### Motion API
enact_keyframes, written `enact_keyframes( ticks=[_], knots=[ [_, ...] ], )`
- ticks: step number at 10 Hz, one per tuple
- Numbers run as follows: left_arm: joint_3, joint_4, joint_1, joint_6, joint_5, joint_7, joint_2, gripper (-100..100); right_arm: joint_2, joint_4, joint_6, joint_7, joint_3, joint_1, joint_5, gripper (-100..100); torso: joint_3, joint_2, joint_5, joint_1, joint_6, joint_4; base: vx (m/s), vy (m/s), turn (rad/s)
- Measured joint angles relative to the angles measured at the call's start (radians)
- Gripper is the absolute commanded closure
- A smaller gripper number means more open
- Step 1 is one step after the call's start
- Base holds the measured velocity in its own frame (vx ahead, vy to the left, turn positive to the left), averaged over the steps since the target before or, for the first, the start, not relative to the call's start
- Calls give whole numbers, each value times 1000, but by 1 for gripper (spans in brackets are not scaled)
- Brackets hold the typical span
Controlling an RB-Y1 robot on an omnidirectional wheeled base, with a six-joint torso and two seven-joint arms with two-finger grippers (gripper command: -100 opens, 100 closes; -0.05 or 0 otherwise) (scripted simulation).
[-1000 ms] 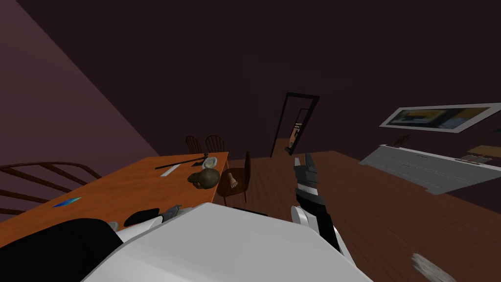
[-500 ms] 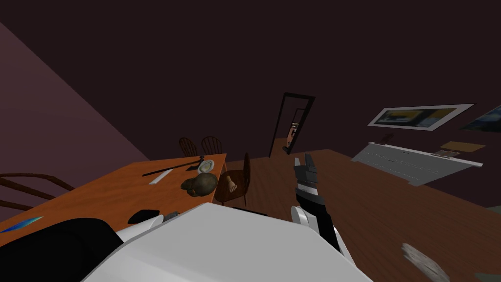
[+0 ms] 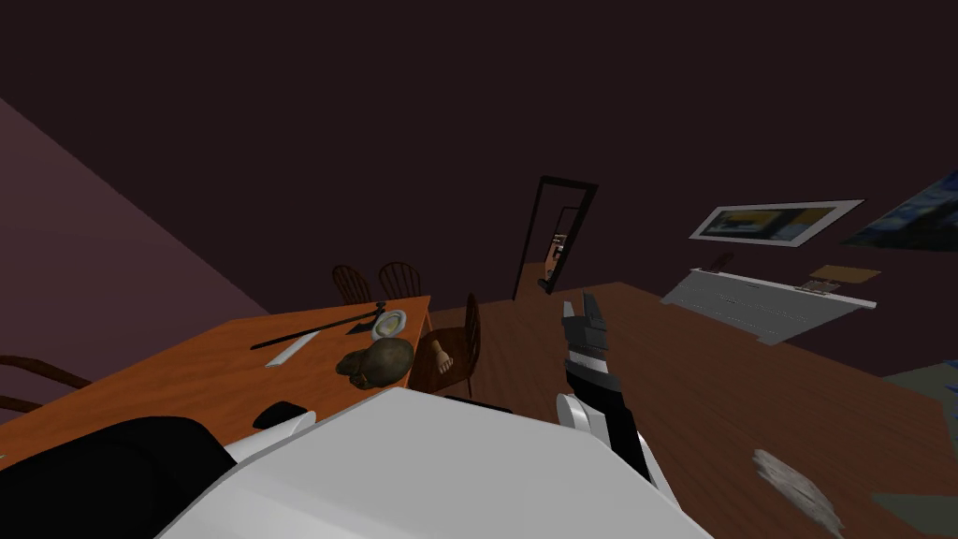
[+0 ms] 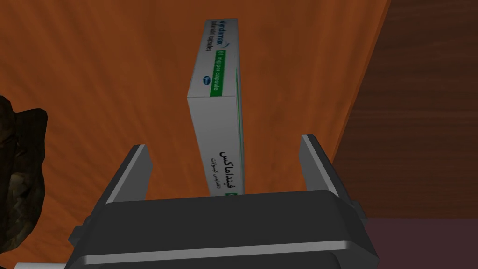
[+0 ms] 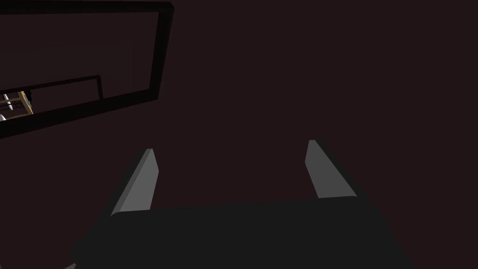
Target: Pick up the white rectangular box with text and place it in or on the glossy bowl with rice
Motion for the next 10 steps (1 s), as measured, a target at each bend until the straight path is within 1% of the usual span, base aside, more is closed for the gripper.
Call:
enact_keyframes(
  ticks=[1,2,5,8,10],
  knots=[
    [0,1,0,3,0,0,-1,0,0,0,0,0,0,0,0,0,1,1,0,-2,0,0,0,0,0],
    [0,1,0,3,0,0,0,-100,0,0,0,0,0,0,0,0,1,2,-1,-3,0,0,45,12,124],
    [20,31,-9,-20,-1,-61,-20,-100,0,0,0,0,0,0,0,0,-1,-1,-1,-4,0,0,59,-4,88],
    [45,63,-16,-48,-2,-135,-44,-100,0,0,0,0,0,0,0,0,-1,-2,-1,-4,0,-1,66,-8,106],
    [62,82,-20,-65,-2,-185,-61,-100,0,0,0,0,0,0,0,0,0,1,-1,-5,0,0,2,-29,82]
  ],
)
